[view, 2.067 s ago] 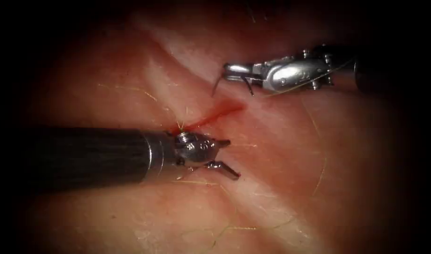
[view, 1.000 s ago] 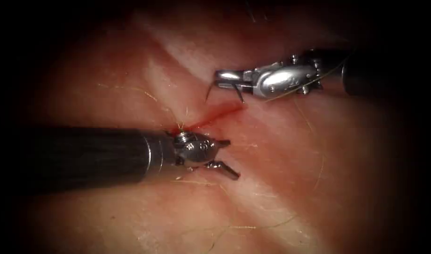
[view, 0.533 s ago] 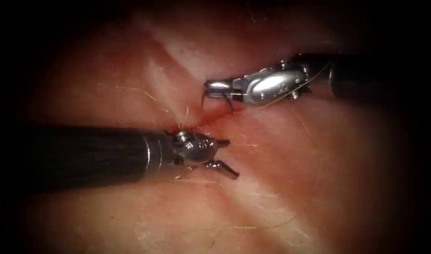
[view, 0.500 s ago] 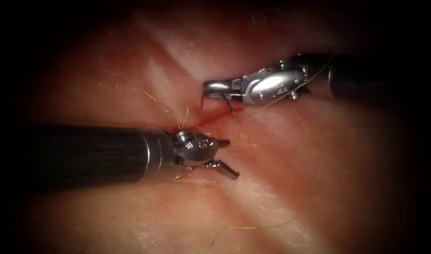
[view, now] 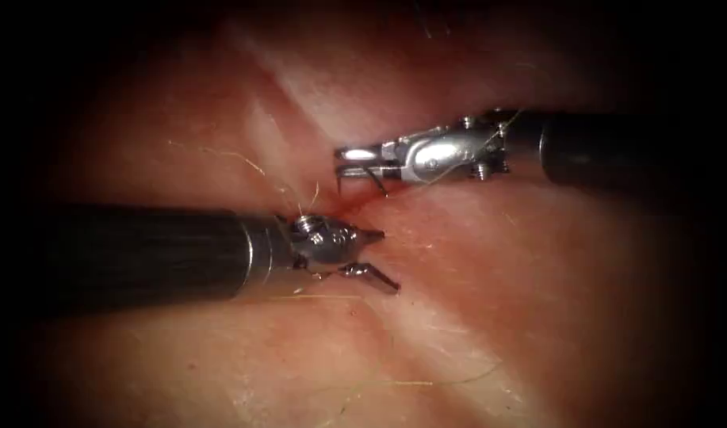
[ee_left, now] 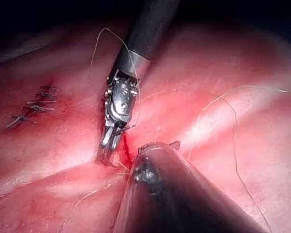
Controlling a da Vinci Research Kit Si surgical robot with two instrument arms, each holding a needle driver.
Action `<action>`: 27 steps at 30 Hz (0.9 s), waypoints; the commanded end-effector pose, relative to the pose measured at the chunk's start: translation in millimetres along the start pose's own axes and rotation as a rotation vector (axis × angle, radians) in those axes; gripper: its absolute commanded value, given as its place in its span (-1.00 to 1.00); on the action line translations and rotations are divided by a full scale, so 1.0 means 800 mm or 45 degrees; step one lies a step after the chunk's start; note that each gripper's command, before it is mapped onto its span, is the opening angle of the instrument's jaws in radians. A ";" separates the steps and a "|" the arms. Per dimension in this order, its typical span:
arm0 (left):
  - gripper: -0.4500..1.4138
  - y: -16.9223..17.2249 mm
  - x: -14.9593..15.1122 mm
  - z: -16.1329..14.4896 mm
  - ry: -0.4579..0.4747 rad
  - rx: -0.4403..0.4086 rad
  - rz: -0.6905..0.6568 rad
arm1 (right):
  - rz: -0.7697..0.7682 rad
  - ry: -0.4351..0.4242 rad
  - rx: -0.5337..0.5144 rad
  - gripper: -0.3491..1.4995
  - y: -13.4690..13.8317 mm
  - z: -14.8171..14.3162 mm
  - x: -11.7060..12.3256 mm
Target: Wound Closure
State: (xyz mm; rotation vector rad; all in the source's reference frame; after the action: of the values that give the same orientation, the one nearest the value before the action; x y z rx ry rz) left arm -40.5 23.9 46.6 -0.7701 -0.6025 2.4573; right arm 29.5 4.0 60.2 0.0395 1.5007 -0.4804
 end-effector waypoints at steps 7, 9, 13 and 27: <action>0.17 -0.0002 0.0002 0.0009 -0.002 -0.002 0.003 | -0.014 -0.015 0.066 -1.00 -0.0017 0.0015 -0.0017; 0.17 -0.0002 0.0002 0.0008 -0.002 -0.002 0.003 | -0.011 -0.018 0.066 -1.00 -0.0022 0.0014 -0.0019; 0.17 -0.0002 0.0002 0.0009 -0.002 -0.001 0.003 | 0.001 -0.019 0.063 -1.00 -0.0018 0.0013 -0.0016; 0.17 -0.0002 0.0002 0.0010 -0.002 -0.004 0.003 | 0.222 0.000 0.074 -1.00 -0.0019 0.0007 -0.0024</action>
State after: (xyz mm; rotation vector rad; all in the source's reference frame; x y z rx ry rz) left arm -40.5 23.8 46.7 -0.7687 -0.6069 2.4597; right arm 28.7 2.8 62.2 0.2195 1.4647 -0.3788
